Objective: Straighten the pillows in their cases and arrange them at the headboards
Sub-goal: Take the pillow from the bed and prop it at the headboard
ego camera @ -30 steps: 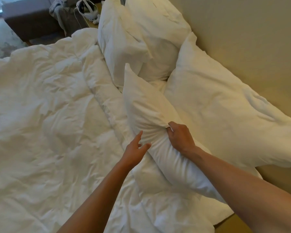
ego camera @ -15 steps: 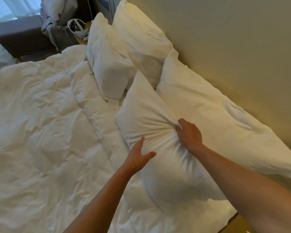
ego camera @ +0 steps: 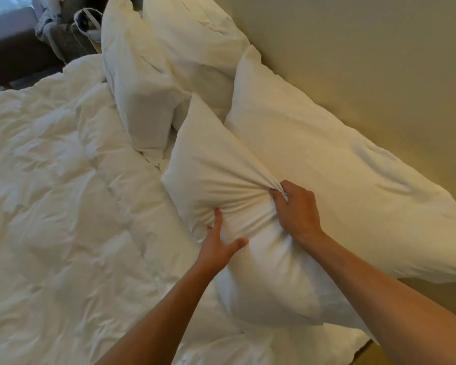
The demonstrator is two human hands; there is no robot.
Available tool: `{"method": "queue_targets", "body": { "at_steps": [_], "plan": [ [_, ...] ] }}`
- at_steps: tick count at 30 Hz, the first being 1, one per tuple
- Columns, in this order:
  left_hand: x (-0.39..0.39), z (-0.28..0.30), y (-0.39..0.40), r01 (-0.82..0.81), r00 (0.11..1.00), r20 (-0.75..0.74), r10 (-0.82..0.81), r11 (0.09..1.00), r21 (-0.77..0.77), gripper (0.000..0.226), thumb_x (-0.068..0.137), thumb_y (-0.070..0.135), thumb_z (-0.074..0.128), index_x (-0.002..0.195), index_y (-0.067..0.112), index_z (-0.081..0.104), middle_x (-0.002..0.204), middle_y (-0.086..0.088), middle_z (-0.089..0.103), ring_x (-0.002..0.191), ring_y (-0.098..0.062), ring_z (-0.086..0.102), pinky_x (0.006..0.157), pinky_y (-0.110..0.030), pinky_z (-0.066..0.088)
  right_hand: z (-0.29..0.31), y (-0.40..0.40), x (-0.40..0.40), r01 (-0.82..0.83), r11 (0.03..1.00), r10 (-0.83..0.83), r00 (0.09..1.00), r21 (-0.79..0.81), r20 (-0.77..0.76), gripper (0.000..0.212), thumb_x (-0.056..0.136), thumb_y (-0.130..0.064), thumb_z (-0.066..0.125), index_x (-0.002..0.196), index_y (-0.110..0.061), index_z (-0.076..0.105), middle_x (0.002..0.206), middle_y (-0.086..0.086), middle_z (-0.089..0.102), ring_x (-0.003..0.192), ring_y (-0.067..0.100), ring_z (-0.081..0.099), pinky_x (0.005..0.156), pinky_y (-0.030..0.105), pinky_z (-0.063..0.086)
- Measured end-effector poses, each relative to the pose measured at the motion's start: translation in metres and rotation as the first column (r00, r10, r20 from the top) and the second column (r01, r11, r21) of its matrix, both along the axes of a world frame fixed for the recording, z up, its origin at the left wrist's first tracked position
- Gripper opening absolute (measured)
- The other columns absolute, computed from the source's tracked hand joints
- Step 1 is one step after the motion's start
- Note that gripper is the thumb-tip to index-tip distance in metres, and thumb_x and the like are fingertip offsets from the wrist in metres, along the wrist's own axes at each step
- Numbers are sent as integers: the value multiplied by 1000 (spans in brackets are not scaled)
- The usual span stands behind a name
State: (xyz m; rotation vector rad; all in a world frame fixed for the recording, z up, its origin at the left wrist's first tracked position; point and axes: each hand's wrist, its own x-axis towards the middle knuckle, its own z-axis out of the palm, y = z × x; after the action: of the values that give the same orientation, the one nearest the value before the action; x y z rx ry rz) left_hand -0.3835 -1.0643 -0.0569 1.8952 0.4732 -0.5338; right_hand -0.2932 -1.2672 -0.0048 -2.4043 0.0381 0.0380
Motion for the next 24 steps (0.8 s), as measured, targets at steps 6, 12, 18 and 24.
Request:
{"method": "queue_targets", "body": {
  "at_steps": [6, 12, 18, 24],
  "plan": [
    [38, -9, -23, 16, 1000, 5, -16, 999, -40, 118, 76, 63, 79, 154, 57, -9, 168, 5, 18, 150, -30, 30, 109, -54, 48, 1, -25, 30, -22, 998, 22, 1000, -62, -2, 19, 99, -38, 59, 87, -24, 64, 71, -7, 58, 71, 23, 57, 58, 33, 36],
    [-5, -18, 8, -74, 997, 23, 73, 997, 17, 116, 73, 63, 81, 159, 47, 4, 167, 4, 27, 149, -26, 36, 117, -48, 39, -11, 11, 12, -100, 995, 103, 982, 22, -156, 13, 100, -36, 60, 91, -28, 64, 80, -6, 61, 78, 21, 56, 65, 32, 38],
    [-33, 7, 29, -130, 989, 64, 130, 991, -4, 116, 74, 61, 82, 159, 47, 4, 166, 8, 28, 147, -21, 38, 116, -47, 42, 10, 51, -18, -100, 977, 133, 976, 188, -172, 28, 100, -32, 64, 79, -14, 67, 72, 2, 66, 71, 19, 63, 59, 30, 39],
    [-58, 39, 65, -175, 979, 99, 178, 984, -43, 115, 79, 50, 81, 158, 49, -2, 166, 4, 30, 146, -23, 40, 113, -46, 45, 48, 114, -54, -223, 919, 266, 959, 325, -95, 42, 101, -31, 65, 66, -12, 52, 58, -2, 52, 52, 4, 45, 52, 17, 34]
  ]
}}
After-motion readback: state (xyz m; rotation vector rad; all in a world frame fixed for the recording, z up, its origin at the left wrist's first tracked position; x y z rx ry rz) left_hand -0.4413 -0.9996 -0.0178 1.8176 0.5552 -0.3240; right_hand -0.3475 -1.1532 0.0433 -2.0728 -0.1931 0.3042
